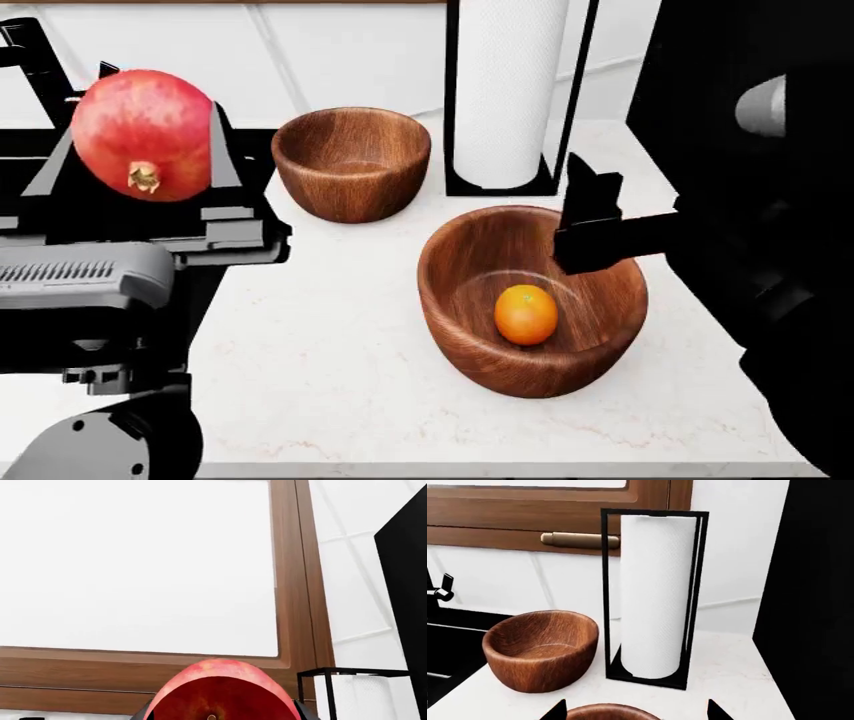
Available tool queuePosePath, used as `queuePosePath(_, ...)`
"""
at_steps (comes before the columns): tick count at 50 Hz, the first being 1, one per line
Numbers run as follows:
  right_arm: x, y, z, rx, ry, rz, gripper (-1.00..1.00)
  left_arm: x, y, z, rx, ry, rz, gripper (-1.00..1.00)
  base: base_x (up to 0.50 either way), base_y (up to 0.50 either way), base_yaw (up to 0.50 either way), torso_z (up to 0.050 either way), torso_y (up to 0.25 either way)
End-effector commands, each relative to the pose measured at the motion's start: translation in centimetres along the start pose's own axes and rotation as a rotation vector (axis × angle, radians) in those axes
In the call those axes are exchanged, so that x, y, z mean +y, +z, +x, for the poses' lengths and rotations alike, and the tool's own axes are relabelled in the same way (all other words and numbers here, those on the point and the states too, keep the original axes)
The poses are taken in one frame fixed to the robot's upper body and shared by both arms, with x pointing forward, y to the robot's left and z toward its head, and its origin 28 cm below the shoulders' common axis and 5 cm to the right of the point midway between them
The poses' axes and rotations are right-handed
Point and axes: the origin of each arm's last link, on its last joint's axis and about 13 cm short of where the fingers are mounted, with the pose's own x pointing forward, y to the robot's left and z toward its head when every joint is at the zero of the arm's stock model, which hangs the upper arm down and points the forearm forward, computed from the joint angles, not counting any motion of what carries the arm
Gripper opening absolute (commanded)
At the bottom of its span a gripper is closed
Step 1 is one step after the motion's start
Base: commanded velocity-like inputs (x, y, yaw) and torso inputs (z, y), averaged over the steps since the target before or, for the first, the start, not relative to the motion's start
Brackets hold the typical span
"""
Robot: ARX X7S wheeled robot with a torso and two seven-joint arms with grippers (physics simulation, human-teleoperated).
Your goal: Pick the pomegranates and oranges from the sink and place them in one bowl. Place the brussel sprout in the other bowl. Then turn off the sink faucet.
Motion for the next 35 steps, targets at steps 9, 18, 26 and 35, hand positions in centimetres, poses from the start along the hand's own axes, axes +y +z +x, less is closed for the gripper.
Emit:
queuePosePath(9,-1.1,-4.2,-3.1,-0.315,0.016,0.108,1.00,-2.0,2.3,2.8,0.156,-0.166,-0.026,-1.00,0.00,0.00,0.00,0.000,0.000)
queuePosePath(18,-1.4,-5.3,-3.6,-0.378,0.036,0.111,1.00,-3.7,4.1,5.1,0.297,-0.364,-0.026,-1.00,0.00,0.00,0.00,0.000,0.001)
queuePosePath(26,-1.6,-5.5,-3.7,-0.404,0.036,0.132,1.00,-5.2,4.8,6.0,0.421,-0.486,-0.056,-1.00,0.00,0.00,0.00,0.000,0.000)
queuePosePath(35,-1.6,-5.5,-3.8,-0.424,0.034,0.133,1.00,-5.9,5.3,7.1,0.557,-0.561,-0.068,-1.00,0.00,0.00,0.00,0.000,0.000)
